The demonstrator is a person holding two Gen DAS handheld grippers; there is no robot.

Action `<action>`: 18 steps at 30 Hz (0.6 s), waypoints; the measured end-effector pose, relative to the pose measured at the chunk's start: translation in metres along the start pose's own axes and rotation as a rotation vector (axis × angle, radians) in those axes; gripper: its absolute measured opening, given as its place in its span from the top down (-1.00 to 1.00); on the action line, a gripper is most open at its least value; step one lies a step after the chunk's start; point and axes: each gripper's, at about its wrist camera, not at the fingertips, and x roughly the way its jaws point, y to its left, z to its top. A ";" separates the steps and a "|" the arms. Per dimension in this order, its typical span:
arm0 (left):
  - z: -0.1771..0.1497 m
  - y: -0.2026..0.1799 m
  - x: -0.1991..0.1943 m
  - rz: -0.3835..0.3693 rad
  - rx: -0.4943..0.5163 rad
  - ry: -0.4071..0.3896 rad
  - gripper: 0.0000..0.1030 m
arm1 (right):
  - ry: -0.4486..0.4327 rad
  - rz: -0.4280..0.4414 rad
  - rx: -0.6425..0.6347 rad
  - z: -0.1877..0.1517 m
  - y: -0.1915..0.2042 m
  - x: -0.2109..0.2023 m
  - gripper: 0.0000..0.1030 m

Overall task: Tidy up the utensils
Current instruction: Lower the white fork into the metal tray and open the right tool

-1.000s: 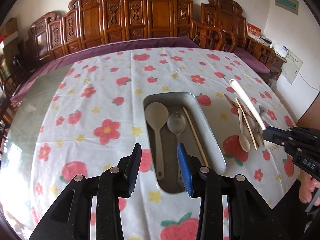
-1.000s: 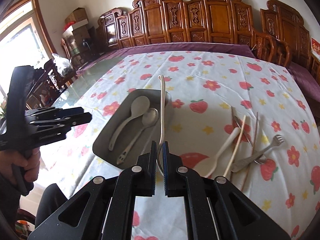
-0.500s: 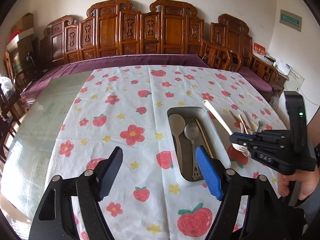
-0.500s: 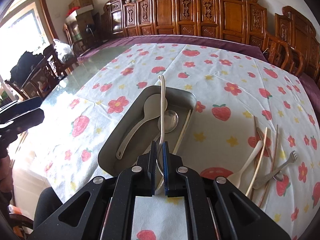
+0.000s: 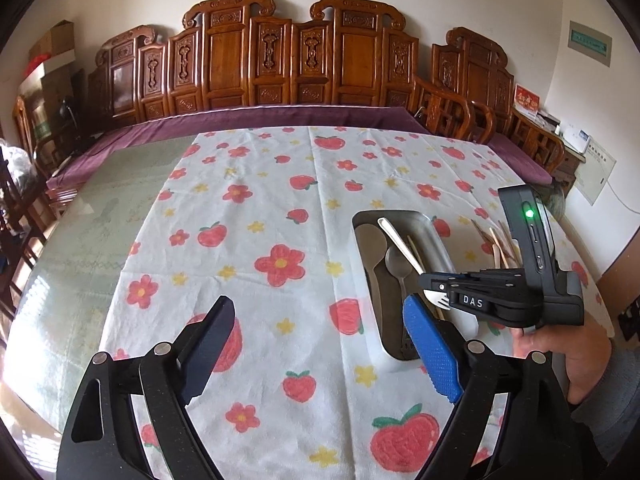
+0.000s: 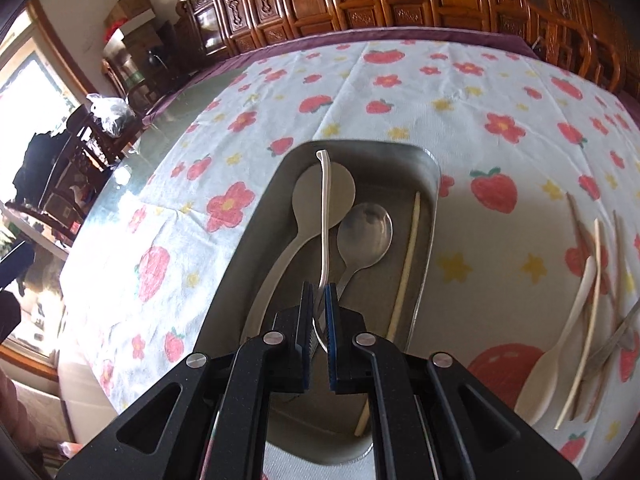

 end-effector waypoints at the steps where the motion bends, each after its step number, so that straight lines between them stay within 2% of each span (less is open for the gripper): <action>1: -0.001 0.000 0.001 0.000 0.001 0.003 -0.61 | 0.004 0.003 0.004 -0.001 0.000 0.003 0.86; 10: -0.005 -0.001 0.005 0.017 0.000 0.007 -0.61 | -0.036 0.042 -0.082 -0.005 0.009 -0.002 0.80; 18: -0.003 -0.014 0.005 0.016 0.012 0.011 -0.61 | -0.122 0.049 -0.144 -0.015 -0.005 -0.051 0.80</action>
